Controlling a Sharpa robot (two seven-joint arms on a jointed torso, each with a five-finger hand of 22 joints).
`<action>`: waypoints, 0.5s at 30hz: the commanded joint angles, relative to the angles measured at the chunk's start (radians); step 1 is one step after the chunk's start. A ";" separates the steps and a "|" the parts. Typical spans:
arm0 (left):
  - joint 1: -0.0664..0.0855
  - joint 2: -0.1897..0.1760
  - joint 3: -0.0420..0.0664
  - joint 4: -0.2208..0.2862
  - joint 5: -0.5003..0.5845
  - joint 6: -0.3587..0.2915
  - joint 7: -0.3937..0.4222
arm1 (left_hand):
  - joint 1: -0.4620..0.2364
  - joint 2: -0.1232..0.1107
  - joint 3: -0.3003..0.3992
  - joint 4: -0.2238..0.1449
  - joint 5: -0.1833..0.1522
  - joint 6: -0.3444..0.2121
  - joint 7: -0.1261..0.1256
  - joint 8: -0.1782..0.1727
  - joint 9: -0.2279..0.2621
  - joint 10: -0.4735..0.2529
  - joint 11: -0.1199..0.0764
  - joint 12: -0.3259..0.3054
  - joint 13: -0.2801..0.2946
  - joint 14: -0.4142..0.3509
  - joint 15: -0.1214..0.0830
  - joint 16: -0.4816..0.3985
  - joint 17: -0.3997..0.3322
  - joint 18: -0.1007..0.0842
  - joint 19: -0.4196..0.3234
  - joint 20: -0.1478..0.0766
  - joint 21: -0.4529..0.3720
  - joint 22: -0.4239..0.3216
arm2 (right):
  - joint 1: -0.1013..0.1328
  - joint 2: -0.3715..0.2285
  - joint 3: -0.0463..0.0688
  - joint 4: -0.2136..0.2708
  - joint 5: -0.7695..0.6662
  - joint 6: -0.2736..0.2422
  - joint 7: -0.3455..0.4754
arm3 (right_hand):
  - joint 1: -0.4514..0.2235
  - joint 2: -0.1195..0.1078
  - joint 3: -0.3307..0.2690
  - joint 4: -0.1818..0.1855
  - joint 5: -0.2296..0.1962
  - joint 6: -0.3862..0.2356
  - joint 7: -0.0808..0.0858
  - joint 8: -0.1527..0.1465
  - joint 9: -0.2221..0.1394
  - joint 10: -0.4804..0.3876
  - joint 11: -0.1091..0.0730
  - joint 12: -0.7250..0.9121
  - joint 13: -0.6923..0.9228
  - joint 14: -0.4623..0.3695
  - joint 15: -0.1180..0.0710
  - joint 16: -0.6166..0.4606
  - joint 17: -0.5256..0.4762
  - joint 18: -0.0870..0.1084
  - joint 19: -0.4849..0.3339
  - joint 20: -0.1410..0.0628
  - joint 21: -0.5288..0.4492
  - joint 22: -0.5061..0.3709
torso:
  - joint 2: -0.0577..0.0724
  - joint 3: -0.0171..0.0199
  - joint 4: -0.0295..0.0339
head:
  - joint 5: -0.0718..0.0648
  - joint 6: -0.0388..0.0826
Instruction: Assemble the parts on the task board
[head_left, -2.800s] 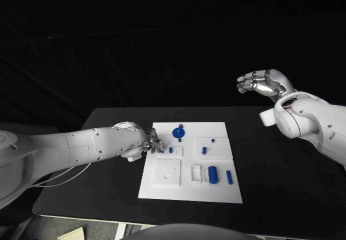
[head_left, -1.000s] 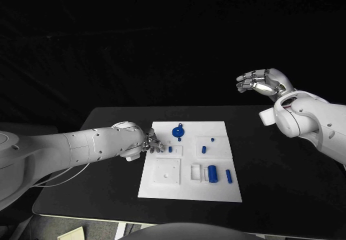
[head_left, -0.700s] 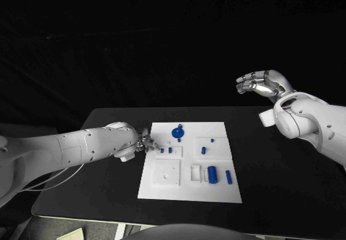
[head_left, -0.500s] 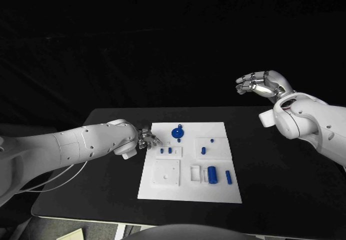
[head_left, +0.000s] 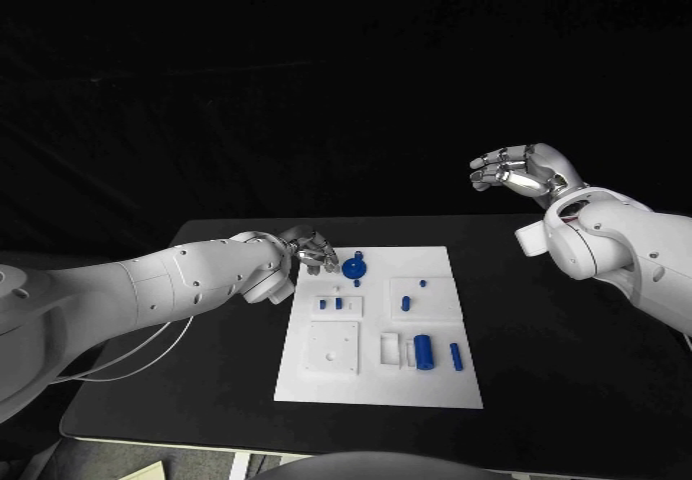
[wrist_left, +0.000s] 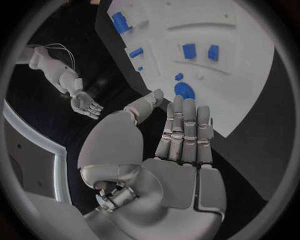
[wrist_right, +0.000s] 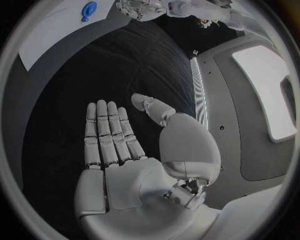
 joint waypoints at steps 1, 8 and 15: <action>0.001 0.023 0.000 -0.011 -0.182 -0.079 0.138 | 0.036 0.001 -0.001 -0.008 -0.008 0.010 -0.007 -0.017 -0.024 0.015 0.013 -0.076 -0.060 0.003 0.016 -0.012 -0.005 -0.008 -0.006 -0.057 -0.005 0.002 | 0.000 0.002 0.000 -0.001 -0.002 0.010 0.006 | 0.006 0.004 -0.006 0.002 0.005 -0.007 0.002 -0.003 -0.002 0.003 -0.003 -0.007 -0.001 -0.003 0.002 -0.004 -0.002 0.014 -0.002 0.004 -0.007 0.001 | 0.001 -0.0001 -0.0014 | -0.002 0.001; -0.001 0.086 -0.002 -0.068 -0.381 -0.121 0.165 | 0.044 -0.001 -0.003 -0.010 -0.009 0.012 -0.008 -0.020 -0.030 0.016 0.015 -0.093 -0.076 0.005 0.016 -0.013 -0.006 -0.007 -0.006 -0.055 -0.006 0.002 | 0.000 0.009 0.000 -0.004 -0.002 0.011 0.007 | 0.007 0.004 -0.006 0.002 0.005 -0.007 0.002 -0.003 -0.002 0.003 -0.003 -0.007 -0.002 -0.003 0.002 -0.004 -0.002 0.014 -0.002 0.004 -0.007 0.001 | 0.001 0.0000 -0.0012 | -0.003 0.003; -0.004 0.150 -0.021 -0.147 -0.565 -0.162 0.144 | 0.049 -0.023 -0.031 -0.004 -0.015 0.009 0.004 -0.041 -0.053 0.021 0.025 -0.160 -0.147 0.036 0.023 -0.005 -0.005 0.007 0.023 -0.050 0.000 0.005 | -0.001 0.014 0.000 -0.006 -0.002 0.012 0.007 | 0.007 0.005 -0.006 0.002 0.005 -0.007 0.002 -0.003 -0.002 0.004 -0.003 -0.007 -0.002 -0.003 0.002 -0.004 -0.002 0.014 -0.002 0.004 -0.007 0.001 | 0.001 -0.0001 -0.0006 | -0.007 0.004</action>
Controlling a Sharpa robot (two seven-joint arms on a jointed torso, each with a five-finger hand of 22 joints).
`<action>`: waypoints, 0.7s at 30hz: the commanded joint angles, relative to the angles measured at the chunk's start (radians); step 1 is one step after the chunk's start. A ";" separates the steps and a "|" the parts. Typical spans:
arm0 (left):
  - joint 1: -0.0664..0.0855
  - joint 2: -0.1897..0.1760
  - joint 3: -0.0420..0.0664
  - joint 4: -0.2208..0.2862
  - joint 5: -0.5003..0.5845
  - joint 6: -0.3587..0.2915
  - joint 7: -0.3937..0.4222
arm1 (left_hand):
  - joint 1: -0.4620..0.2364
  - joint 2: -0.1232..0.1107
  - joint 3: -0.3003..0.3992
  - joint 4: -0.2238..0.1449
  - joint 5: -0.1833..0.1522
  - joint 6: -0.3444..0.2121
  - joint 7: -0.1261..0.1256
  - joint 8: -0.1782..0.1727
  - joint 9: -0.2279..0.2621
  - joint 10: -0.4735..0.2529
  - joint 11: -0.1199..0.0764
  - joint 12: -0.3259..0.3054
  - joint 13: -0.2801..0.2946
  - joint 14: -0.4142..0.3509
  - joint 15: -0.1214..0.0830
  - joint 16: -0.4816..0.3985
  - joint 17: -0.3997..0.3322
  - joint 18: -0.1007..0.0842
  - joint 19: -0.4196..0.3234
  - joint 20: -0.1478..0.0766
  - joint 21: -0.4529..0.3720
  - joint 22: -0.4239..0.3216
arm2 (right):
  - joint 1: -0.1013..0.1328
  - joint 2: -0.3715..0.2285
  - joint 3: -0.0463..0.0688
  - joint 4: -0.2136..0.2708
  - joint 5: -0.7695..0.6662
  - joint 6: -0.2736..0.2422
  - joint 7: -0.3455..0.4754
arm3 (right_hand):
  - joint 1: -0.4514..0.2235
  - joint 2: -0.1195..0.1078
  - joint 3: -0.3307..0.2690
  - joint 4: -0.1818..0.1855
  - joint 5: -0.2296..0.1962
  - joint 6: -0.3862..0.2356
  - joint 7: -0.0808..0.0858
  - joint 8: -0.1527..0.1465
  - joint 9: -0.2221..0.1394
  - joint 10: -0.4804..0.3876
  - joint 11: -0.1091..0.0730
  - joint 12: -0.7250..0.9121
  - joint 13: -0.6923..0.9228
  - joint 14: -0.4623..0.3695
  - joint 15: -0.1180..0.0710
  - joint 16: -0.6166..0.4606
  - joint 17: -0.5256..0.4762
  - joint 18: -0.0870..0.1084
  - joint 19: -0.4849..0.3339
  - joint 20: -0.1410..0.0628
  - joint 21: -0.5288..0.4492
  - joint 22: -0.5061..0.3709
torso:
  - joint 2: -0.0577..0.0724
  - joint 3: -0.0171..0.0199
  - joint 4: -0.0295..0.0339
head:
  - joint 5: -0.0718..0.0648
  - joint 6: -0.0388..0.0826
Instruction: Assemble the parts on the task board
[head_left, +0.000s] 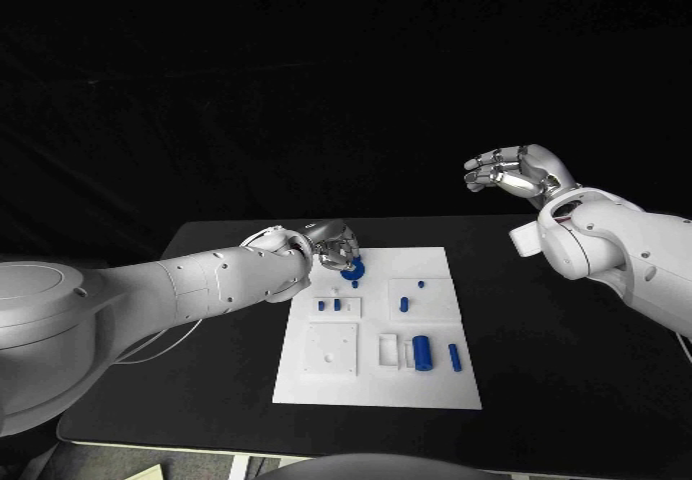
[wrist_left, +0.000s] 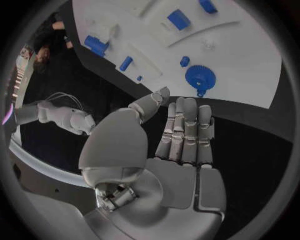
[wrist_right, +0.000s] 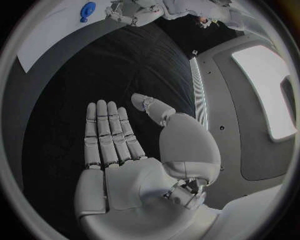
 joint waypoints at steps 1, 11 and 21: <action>-0.002 0.024 -0.008 -0.028 -0.189 -0.053 0.011 | -0.020 -0.010 -0.030 0.005 -0.003 0.003 0.008 -0.009 -0.009 0.018 0.001 -0.019 -0.025 0.016 -0.001 0.004 -0.001 0.019 0.015 -0.047 0.001 0.002 | -0.001 0.004 0.000 -0.002 -0.002 0.012 0.008 | 0.007 0.005 -0.006 0.002 0.005 -0.007 0.003 -0.003 -0.001 0.004 -0.003 -0.007 -0.001 -0.003 0.002 -0.004 -0.001 0.014 -0.002 0.004 -0.007 0.001 | 0.000 -0.0001 0.0011 | -0.004 0.001; -0.024 0.068 -0.019 -0.075 -0.242 0.003 -0.023 | -0.016 -0.007 -0.052 0.003 0.003 0.029 0.004 -0.008 -0.020 0.033 0.003 -0.055 -0.067 0.027 -0.001 0.012 0.003 0.026 0.027 -0.046 0.004 0.005 | -0.002 0.008 0.000 -0.002 -0.002 0.013 0.008 | 0.007 0.005 -0.006 0.002 0.005 -0.007 0.003 -0.003 -0.001 0.004 -0.003 -0.007 -0.002 -0.003 0.002 -0.004 -0.001 0.014 -0.002 0.004 -0.007 0.002 | 0.000 -0.0001 0.0006 | -0.005 0.000; -0.044 0.080 -0.018 -0.089 -0.242 0.027 -0.013 | -0.017 -0.006 -0.061 0.006 -0.005 0.021 0.009 -0.022 -0.032 0.033 0.008 -0.073 -0.091 0.023 0.004 0.011 0.003 0.027 0.021 -0.041 0.002 0.009 | -0.002 0.010 0.000 -0.001 -0.002 0.013 0.010 | 0.007 0.006 -0.006 0.002 0.005 -0.007 0.003 -0.003 -0.001 0.004 -0.002 -0.007 -0.002 -0.003 0.002 -0.004 -0.001 0.014 -0.002 0.004 -0.007 0.002 | 0.000 -0.0002 0.0025 | -0.006 -0.002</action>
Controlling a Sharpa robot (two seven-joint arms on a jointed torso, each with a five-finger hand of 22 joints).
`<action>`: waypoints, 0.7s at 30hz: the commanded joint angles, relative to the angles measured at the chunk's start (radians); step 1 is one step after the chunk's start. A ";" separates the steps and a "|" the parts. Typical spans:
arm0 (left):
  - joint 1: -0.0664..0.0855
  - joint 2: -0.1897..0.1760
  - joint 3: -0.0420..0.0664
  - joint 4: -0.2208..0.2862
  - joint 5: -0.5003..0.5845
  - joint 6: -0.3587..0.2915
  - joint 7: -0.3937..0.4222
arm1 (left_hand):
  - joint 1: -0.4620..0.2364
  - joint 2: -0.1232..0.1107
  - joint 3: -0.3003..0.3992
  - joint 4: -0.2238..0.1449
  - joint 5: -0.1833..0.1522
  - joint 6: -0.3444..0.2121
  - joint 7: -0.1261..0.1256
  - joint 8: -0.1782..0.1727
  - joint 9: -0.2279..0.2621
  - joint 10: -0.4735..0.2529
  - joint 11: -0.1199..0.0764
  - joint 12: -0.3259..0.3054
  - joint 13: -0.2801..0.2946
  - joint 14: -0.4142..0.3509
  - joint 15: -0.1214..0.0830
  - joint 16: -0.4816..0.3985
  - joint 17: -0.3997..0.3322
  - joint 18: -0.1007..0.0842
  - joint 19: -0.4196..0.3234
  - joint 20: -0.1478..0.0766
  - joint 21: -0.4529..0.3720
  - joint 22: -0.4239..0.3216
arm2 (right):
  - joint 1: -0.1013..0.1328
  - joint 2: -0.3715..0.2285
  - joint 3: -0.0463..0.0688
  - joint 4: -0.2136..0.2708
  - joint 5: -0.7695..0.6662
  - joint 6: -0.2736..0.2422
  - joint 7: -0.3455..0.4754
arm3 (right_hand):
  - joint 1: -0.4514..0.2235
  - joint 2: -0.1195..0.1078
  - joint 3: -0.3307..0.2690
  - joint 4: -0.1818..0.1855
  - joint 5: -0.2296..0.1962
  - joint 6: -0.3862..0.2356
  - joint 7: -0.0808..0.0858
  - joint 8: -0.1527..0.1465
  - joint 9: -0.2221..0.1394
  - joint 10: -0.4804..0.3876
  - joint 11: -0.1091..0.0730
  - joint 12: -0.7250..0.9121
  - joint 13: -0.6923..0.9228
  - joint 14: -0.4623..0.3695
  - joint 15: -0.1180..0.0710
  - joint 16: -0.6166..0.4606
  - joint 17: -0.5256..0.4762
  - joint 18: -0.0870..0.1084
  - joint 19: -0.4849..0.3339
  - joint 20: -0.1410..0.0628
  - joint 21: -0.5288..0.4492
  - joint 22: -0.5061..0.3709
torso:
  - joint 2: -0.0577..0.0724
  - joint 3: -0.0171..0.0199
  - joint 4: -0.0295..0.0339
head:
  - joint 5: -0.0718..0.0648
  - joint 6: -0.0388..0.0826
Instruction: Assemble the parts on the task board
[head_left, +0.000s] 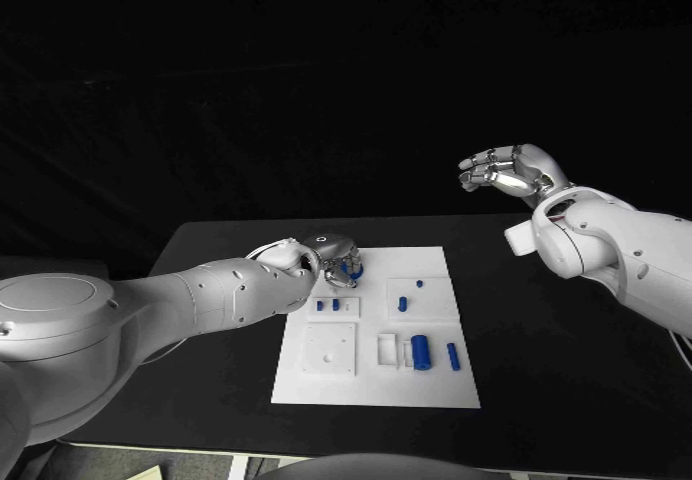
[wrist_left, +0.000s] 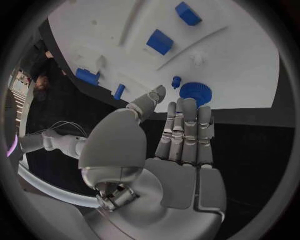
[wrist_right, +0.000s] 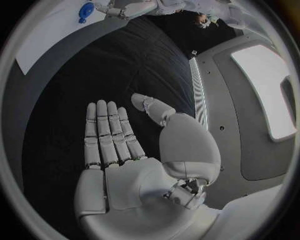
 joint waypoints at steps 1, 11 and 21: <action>-0.003 0.009 0.001 -0.003 -0.023 0.032 -0.003 | 0.003 0.007 -0.004 0.001 0.005 0.003 0.001 -0.003 -0.003 0.011 0.005 -0.004 -0.005 0.005 0.002 0.002 0.001 0.010 -0.003 -0.037 0.004 0.004 | -0.001 0.002 0.000 0.001 -0.002 0.013 0.009 | 0.007 0.006 -0.006 0.002 0.005 -0.008 0.003 -0.003 -0.002 0.004 -0.002 -0.007 -0.001 -0.003 0.002 -0.004 -0.001 0.014 -0.002 0.004 -0.003 0.001 | 0.000 0.0001 0.0002 | 0.001 -0.001; -0.020 0.026 0.001 -0.031 -0.023 0.046 -0.014 | 0.010 0.017 -0.003 -0.001 0.014 0.018 -0.004 -0.001 -0.005 0.019 0.003 -0.007 -0.016 0.006 0.001 0.010 0.005 0.012 -0.001 -0.039 0.008 0.008 | -0.001 0.003 0.000 0.002 -0.002 0.013 0.009 | 0.007 0.006 -0.006 0.002 0.005 -0.008 0.003 -0.003 -0.002 0.004 -0.002 -0.006 -0.002 -0.003 0.002 -0.004 -0.001 0.015 -0.002 0.004 -0.004 0.002 | 0.000 0.0003 0.0004 | 0.001 -0.002; -0.028 0.037 0.001 -0.056 -0.023 0.052 -0.010 | 0.015 0.023 0.000 -0.001 0.023 0.011 0.000 -0.009 -0.012 0.019 0.003 -0.009 -0.024 0.008 0.000 0.016 0.009 0.012 0.002 -0.039 0.010 0.011 | -0.001 0.002 0.000 0.005 -0.002 0.013 0.010 | 0.007 0.006 -0.006 0.001 0.006 -0.008 0.003 -0.003 -0.002 0.004 -0.002 -0.006 -0.003 -0.003 0.002 -0.004 -0.002 0.015 -0.002 0.005 -0.004 0.002 | 0.000 0.0003 0.0007 | -0.001 -0.003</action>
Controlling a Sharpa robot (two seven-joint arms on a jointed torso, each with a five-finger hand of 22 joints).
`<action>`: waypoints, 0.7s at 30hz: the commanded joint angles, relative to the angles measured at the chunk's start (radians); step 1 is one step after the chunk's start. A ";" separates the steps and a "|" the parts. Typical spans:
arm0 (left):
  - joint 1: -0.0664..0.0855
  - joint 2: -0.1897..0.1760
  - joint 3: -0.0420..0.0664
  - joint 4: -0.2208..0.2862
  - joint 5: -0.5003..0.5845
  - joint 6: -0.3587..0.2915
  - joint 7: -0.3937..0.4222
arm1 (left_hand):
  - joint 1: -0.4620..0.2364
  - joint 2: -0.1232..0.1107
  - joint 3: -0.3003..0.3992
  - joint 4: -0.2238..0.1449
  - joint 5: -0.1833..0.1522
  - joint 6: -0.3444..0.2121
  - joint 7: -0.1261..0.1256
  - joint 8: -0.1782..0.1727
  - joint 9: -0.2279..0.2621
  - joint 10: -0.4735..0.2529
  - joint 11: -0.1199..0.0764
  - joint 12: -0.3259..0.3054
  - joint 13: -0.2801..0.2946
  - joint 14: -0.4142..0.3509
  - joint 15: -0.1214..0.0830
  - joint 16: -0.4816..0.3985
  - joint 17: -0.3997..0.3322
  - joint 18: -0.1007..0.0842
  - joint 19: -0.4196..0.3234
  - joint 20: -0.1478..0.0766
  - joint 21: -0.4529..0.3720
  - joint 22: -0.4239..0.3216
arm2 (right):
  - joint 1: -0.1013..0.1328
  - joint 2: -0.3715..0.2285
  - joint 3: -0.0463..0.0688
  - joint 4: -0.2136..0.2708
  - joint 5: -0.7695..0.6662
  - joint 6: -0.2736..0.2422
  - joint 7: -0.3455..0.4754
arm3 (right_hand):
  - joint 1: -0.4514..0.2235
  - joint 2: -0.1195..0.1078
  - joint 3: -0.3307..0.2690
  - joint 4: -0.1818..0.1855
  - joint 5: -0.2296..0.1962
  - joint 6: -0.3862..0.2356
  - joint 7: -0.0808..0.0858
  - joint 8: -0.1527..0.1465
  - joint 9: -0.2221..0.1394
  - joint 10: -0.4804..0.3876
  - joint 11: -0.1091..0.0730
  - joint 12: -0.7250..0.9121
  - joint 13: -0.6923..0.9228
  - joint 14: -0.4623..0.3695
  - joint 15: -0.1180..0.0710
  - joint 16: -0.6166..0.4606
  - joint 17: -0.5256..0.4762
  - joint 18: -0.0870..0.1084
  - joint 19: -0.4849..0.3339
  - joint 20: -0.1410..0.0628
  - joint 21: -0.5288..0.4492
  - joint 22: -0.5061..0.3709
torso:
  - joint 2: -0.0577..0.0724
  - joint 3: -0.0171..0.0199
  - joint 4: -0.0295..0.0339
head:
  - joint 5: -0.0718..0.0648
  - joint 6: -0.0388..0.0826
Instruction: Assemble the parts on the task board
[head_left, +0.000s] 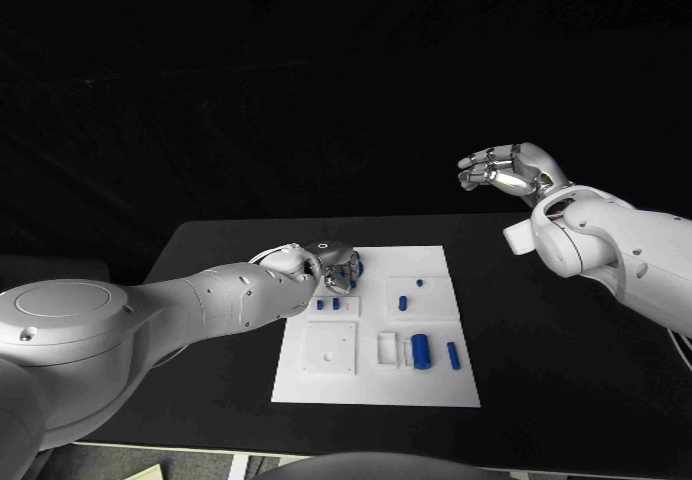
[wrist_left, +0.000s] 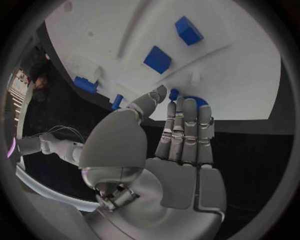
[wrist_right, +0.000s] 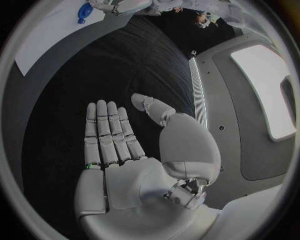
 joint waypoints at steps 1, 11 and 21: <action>-0.003 0.006 0.001 -0.004 -0.008 0.017 -0.001 | 0.002 0.010 0.000 -0.001 0.007 -0.004 0.007 -0.006 -0.003 0.002 0.000 -0.006 -0.004 0.007 0.001 0.005 0.002 0.020 0.002 -0.039 0.007 0.002 | 0.000 0.000 0.000 0.003 -0.002 0.012 0.010 | 0.007 0.006 -0.006 0.001 0.006 -0.008 0.003 -0.003 -0.001 0.004 -0.002 -0.006 -0.002 -0.004 0.003 -0.004 -0.002 0.015 -0.002 0.005 -0.004 0.001 | 0.001 0.0002 -0.0002 | -0.001 0.000; -0.006 0.010 0.001 -0.006 -0.005 0.030 0.002 | 0.004 0.025 0.000 -0.002 0.010 0.002 0.006 -0.009 -0.008 0.013 -0.003 0.000 -0.014 0.017 -0.003 0.022 0.009 0.024 0.011 -0.041 0.016 0.010 | 0.000 -0.001 0.000 0.004 -0.002 0.013 0.009 | 0.007 0.006 -0.007 0.001 0.006 -0.008 0.003 -0.002 -0.001 0.004 -0.002 -0.006 -0.003 -0.004 0.003 -0.004 -0.002 0.015 -0.002 0.005 -0.004 0.002 | 0.000 0.0003 -0.0002 | -0.002 -0.002; -0.007 0.013 0.001 -0.010 -0.005 0.047 -0.003 | 0.003 0.039 -0.003 -0.002 0.009 0.027 -0.003 -0.001 -0.010 0.054 -0.017 0.010 -0.018 0.029 -0.016 0.051 0.021 0.027 0.023 -0.051 0.031 0.021 | 0.000 -0.001 0.000 0.006 -0.002 0.014 0.009 | 0.007 0.006 -0.007 0.001 0.006 -0.007 0.003 -0.002 -0.002 0.004 -0.002 -0.006 -0.003 -0.004 0.003 -0.004 -0.002 0.015 -0.002 0.005 -0.005 0.002 | -0.001 0.0003 0.0004 | -0.003 -0.003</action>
